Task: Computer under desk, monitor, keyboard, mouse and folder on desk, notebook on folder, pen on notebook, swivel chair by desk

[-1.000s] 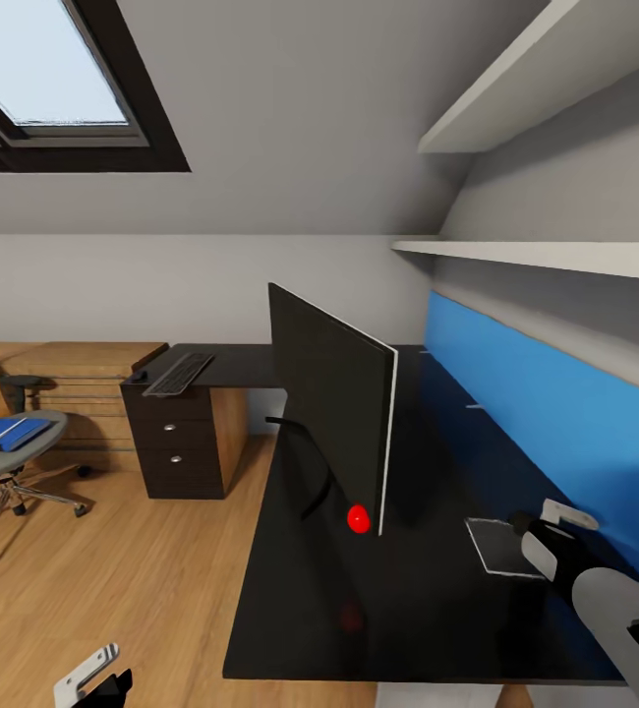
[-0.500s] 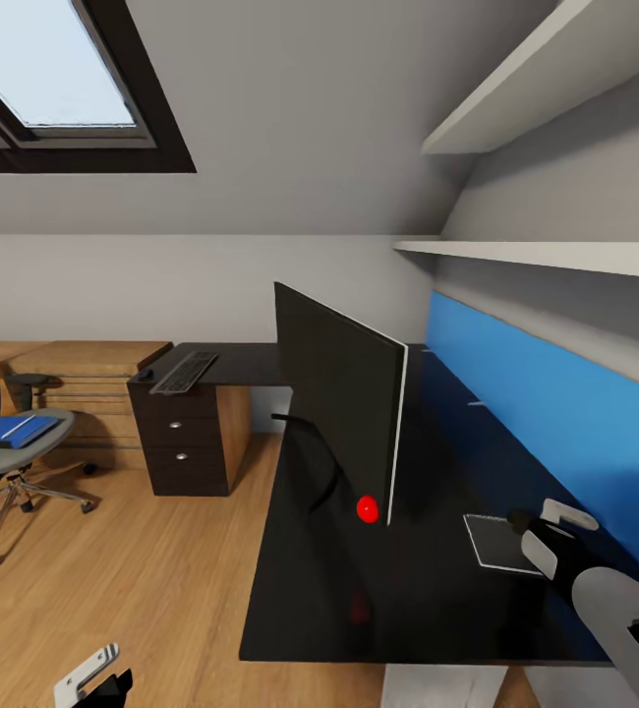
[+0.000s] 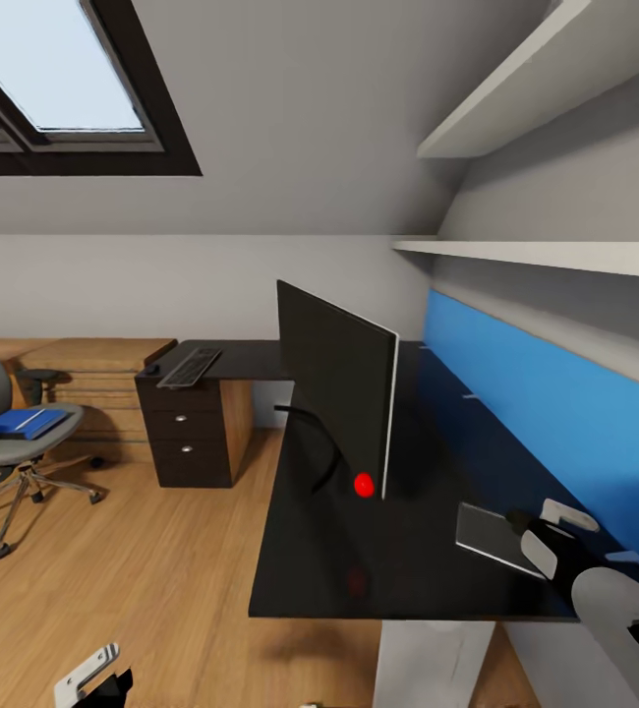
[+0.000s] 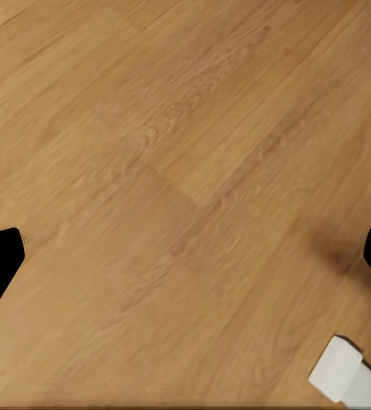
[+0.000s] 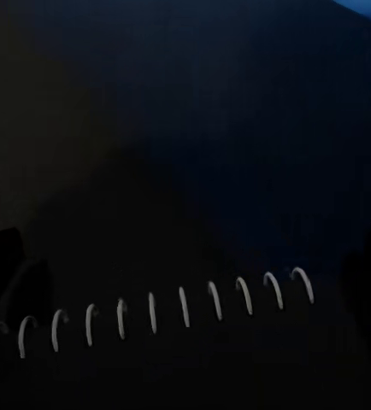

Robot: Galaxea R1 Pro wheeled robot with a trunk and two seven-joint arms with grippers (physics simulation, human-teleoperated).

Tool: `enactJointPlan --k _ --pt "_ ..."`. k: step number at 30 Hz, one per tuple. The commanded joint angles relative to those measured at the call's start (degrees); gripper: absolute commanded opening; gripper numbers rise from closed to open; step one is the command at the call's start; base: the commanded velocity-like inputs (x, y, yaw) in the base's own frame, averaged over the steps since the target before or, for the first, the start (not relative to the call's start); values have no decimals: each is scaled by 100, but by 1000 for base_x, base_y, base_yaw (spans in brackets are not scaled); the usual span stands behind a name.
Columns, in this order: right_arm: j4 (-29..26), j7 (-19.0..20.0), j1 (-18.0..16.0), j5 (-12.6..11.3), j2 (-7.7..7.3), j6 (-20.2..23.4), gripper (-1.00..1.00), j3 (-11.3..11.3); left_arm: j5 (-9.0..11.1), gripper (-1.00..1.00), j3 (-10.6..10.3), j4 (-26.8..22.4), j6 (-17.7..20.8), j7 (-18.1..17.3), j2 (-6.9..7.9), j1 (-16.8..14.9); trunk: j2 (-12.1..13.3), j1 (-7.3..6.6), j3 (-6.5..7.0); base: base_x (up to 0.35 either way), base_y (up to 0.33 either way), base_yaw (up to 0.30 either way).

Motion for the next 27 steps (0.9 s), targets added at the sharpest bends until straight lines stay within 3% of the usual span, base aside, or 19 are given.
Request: enactJointPlan --k 1,27 --pt "275 -31 0 -108 -1 -17 100 45 47 100 -38 -10 -25 41 9 -5 -3 -1 -7 -102 0 0" --pt "275 -27 0 -87 56 -24 100 45 46 100 -47 -10 -25 41 9 -5 -3 -1 -7 -86 0 0"
